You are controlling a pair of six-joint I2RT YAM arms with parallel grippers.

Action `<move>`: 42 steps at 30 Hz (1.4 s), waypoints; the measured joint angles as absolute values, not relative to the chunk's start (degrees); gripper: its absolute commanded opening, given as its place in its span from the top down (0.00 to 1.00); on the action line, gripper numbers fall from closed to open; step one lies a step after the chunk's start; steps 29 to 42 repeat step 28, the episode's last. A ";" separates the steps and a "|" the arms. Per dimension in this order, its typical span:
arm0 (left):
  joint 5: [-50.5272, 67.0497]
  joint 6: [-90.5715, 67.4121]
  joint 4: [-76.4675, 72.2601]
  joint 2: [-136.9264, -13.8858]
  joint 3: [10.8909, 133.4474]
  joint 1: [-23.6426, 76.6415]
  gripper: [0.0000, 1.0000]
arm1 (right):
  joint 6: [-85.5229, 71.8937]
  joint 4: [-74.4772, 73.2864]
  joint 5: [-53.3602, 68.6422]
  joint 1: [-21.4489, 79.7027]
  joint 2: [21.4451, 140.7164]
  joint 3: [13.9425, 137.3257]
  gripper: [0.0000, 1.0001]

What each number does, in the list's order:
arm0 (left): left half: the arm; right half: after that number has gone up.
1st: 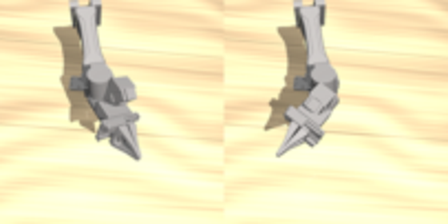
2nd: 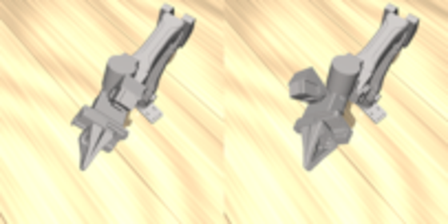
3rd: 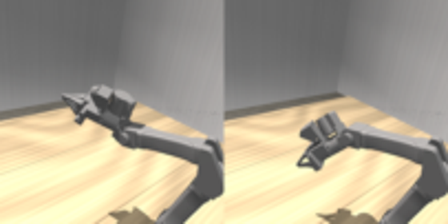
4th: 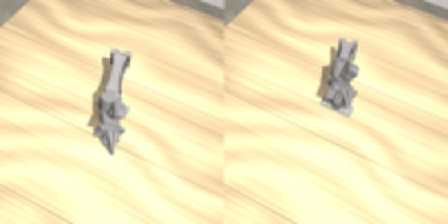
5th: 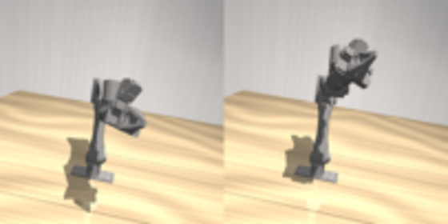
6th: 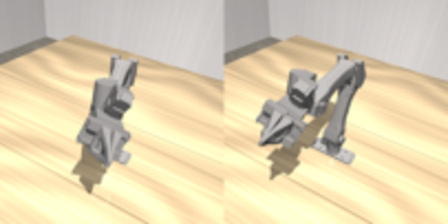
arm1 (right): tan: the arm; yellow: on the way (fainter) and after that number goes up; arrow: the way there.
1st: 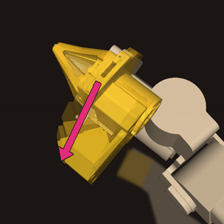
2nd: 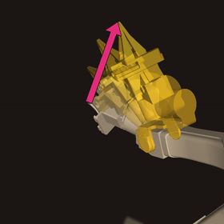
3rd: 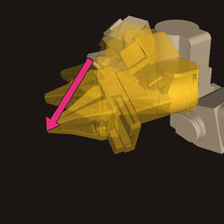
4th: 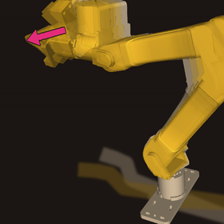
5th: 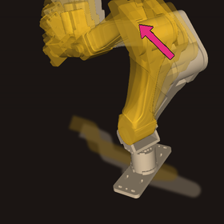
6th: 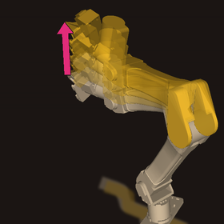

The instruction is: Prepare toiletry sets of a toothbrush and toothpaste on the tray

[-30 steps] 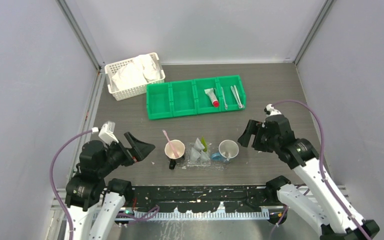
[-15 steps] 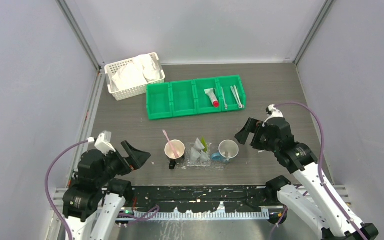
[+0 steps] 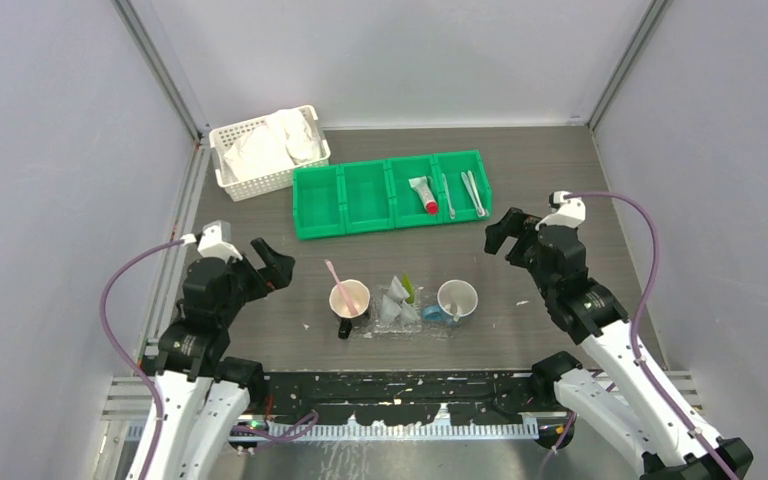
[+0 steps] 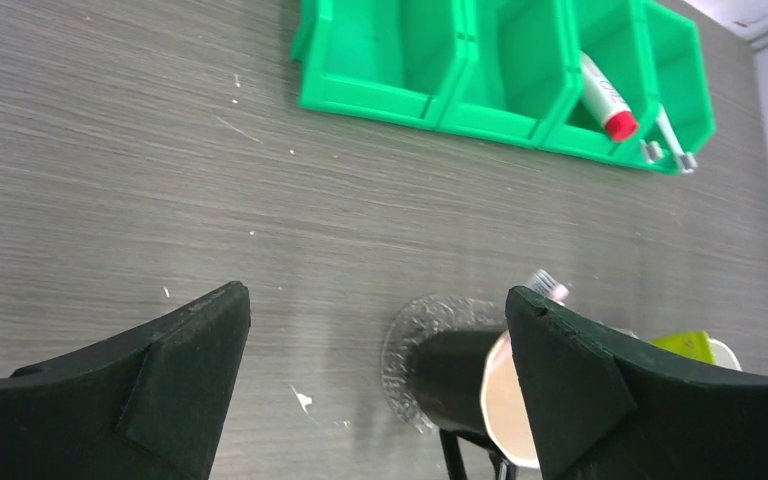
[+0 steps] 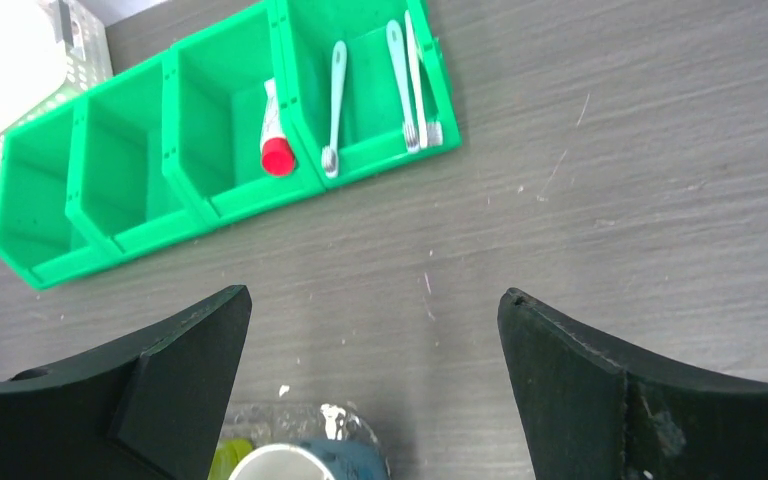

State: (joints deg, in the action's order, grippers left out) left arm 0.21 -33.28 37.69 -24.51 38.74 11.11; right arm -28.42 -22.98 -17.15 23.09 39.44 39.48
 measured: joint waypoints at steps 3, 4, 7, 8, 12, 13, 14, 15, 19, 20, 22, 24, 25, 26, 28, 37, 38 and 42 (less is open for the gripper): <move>-1.76 -32.88 33.54 -26.48 35.75 11.11 0.00 | -27.09 -17.96 -18.28 23.07 41.54 38.00 0.00; -2.13 -32.64 32.01 -27.03 34.89 11.11 0.00 | -26.79 -16.36 -18.41 23.07 42.59 37.47 0.00; -3.97 -31.75 28.93 -28.12 33.45 11.11 0.00 | -26.46 -12.29 -18.90 23.07 45.98 35.03 0.00; -4.58 -31.31 28.45 -28.14 33.26 11.11 0.00 | -26.46 -11.33 -18.79 23.07 46.94 34.00 0.00; -6.22 -30.79 26.06 -26.57 31.90 11.11 0.00 | -26.87 -8.78 -18.31 23.07 47.88 28.77 0.00; -6.44 -30.63 25.76 -25.91 31.55 11.11 0.00 | -26.96 -8.34 -18.26 23.07 47.88 28.14 0.00; -6.66 -30.35 25.71 -25.26 31.33 11.11 0.00 | -27.11 -7.81 -18.13 23.07 47.79 27.66 0.00; -6.90 -29.93 25.71 -24.86 31.31 11.11 0.00 | -27.16 -7.25 -17.96 23.07 47.57 27.29 0.00; -7.84 -29.21 26.00 -24.08 31.31 11.11 0.00 | -27.35 -5.30 -17.34 23.07 45.95 26.24 0.00; -7.97 -29.08 26.15 -23.86 31.31 11.11 0.00 | -27.35 -4.95 -17.28 23.07 45.60 26.20 0.00; -8.19 -28.77 26.61 -22.96 31.31 11.11 0.00 | -27.38 -4.23 -17.26 23.07 45.17 26.22 0.00; -8.45 -28.21 26.85 -22.06 31.31 11.11 0.00 | -27.38 -4.01 -17.26 23.07 44.80 26.20 0.00; -8.58 -28.05 26.92 -21.71 31.31 11.11 0.00 | -27.40 -3.95 -17.26 23.07 44.60 26.20 0.00; -8.60 -27.99 27.00 -21.52 31.31 11.11 0.00 | -27.40 -3.88 -17.26 23.07 44.49 26.22 0.00; -8.62 -27.97 27.27 -21.34 31.31 11.11 0.00 | -27.38 -3.81 -17.23 23.07 44.36 26.20 0.00; -8.62 -27.97 27.27 -21.34 31.31 11.11 0.00 | -27.38 -3.81 -17.23 23.07 44.36 26.20 0.00; -8.62 -27.97 27.27 -21.34 31.31 11.11 0.00 | -27.38 -3.81 -17.23 23.07 44.36 26.20 0.00; -8.62 -27.97 27.27 -21.34 31.31 11.11 0.00 | -27.38 -3.81 -17.23 23.07 44.36 26.20 0.00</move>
